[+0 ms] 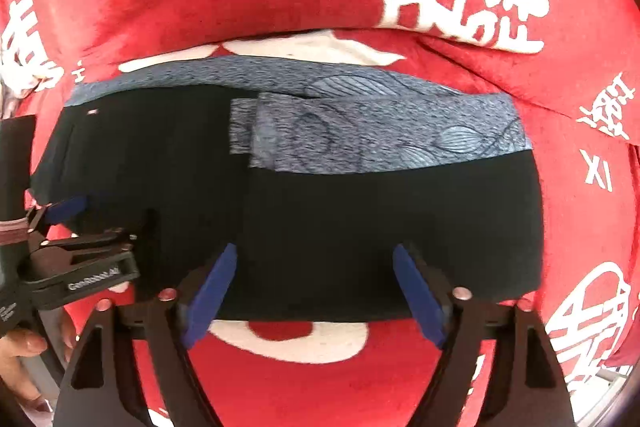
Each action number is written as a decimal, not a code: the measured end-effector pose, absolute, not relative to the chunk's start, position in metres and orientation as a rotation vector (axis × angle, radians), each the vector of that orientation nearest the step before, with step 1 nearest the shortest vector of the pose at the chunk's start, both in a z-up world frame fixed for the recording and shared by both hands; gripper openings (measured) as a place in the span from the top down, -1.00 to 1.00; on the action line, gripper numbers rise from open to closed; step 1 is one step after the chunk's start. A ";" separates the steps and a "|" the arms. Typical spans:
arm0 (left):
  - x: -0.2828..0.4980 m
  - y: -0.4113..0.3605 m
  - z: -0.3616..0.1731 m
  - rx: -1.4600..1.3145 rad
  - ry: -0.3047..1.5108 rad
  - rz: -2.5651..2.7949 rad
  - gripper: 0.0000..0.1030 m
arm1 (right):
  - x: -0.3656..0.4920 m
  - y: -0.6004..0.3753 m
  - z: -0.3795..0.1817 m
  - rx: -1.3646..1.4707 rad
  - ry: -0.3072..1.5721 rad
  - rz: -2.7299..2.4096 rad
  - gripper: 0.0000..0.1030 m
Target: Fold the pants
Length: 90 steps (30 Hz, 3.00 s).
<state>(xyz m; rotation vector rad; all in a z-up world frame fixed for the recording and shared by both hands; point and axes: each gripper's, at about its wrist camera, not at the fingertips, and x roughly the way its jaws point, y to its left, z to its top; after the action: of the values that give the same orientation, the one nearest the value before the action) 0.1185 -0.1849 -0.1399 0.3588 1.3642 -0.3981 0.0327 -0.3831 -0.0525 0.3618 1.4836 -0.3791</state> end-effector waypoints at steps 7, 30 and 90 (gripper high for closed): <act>0.128 -0.178 -0.131 0.316 1.435 -0.429 -1.00 | 0.025 -0.390 -0.062 0.426 1.512 -0.374 -0.69; 0.188 -0.014 -0.138 -0.296 1.483 -0.410 -1.00 | 0.057 -0.324 -0.077 0.301 1.590 -0.248 -0.85; 0.148 -0.109 -0.104 0.711 0.898 -0.417 0.28 | 0.261 -0.266 -0.028 0.719 1.539 0.354 -0.95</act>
<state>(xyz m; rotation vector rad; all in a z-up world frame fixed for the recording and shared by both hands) 0.1485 -0.1094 -0.1038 0.7111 0.8978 -0.4173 0.2614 -0.2662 -0.0285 0.7190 1.5386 0.3542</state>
